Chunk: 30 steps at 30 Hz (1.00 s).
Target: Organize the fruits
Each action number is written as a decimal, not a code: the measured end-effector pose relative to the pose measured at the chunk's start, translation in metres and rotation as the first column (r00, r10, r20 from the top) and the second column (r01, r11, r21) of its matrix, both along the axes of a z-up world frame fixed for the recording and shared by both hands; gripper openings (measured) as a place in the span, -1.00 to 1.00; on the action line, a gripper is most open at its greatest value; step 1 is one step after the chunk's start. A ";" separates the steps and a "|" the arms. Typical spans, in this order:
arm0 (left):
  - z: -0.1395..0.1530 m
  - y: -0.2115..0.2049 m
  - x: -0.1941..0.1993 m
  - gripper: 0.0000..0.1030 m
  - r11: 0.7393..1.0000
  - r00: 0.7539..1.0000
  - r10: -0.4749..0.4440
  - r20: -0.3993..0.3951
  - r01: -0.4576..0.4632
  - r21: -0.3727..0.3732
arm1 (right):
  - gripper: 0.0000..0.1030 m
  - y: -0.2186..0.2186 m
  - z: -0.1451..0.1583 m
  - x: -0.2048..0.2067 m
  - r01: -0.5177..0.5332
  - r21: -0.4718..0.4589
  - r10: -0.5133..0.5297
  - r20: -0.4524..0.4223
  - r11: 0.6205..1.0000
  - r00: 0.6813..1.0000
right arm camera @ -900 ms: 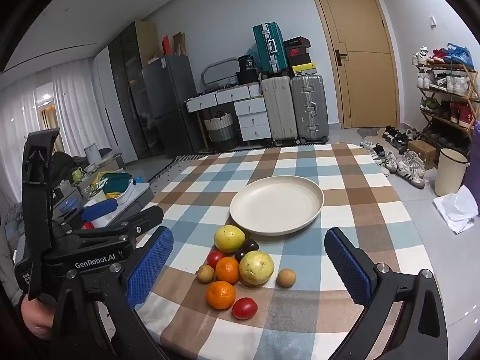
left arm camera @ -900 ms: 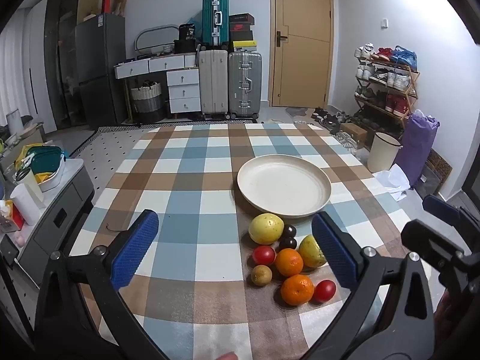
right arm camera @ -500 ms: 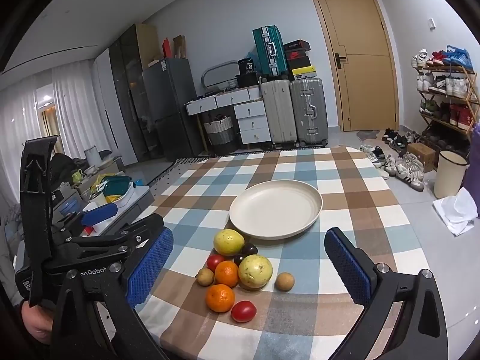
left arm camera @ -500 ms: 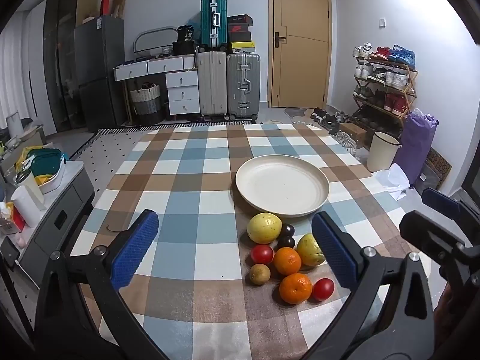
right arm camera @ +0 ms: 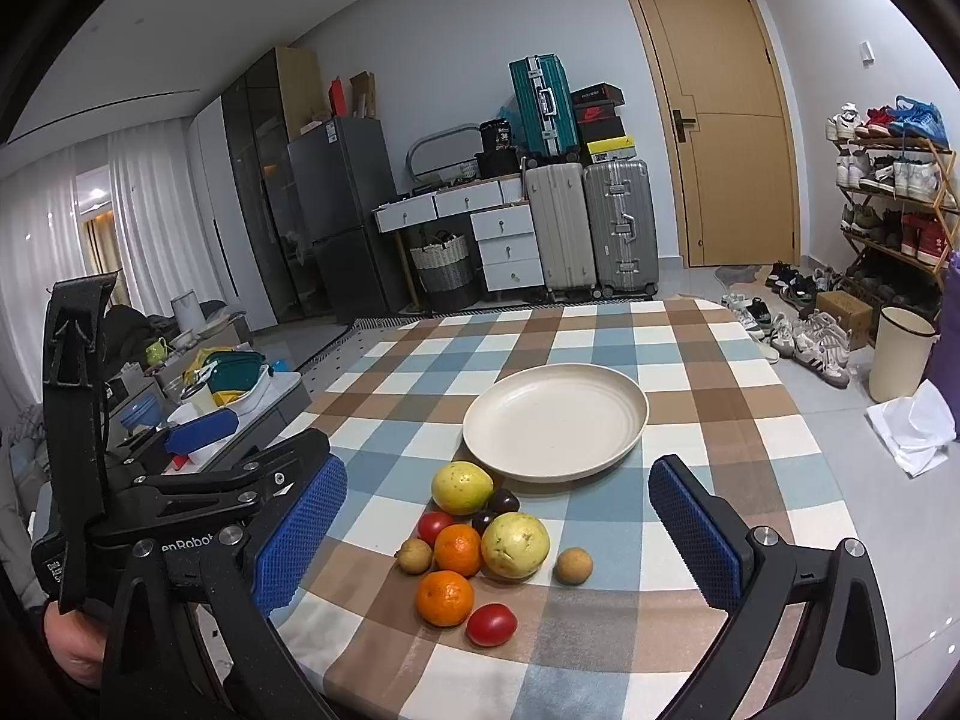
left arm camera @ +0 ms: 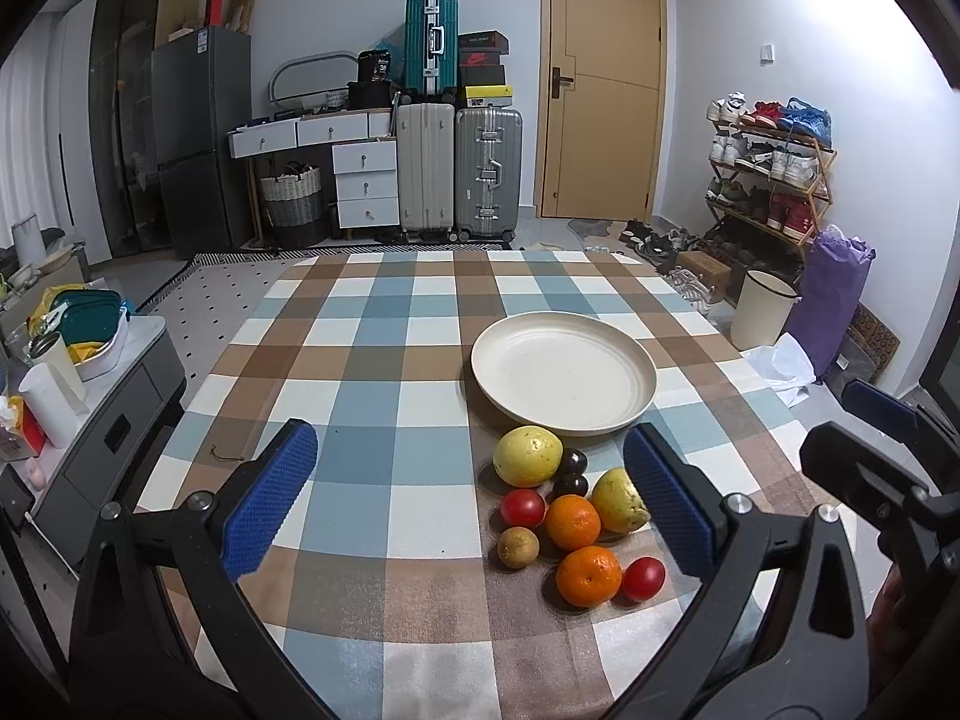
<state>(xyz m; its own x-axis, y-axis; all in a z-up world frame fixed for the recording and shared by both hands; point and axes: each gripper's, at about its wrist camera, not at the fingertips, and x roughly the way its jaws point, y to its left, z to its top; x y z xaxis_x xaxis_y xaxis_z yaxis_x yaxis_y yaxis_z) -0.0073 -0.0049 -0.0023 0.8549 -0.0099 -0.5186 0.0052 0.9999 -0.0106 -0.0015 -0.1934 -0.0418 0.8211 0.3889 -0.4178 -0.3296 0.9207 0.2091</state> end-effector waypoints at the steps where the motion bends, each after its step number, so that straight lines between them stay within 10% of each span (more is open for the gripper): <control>1: 0.000 0.001 0.000 0.98 1.000 1.000 -0.002 -0.001 0.002 -0.002 | 1.00 0.000 0.000 0.000 0.000 0.001 0.000 0.001 1.000 1.000; 30: 0.002 0.001 -0.001 0.98 1.000 1.000 0.000 0.003 0.000 -0.013 | 1.00 -0.003 0.005 0.006 0.000 0.000 0.000 0.006 1.000 1.000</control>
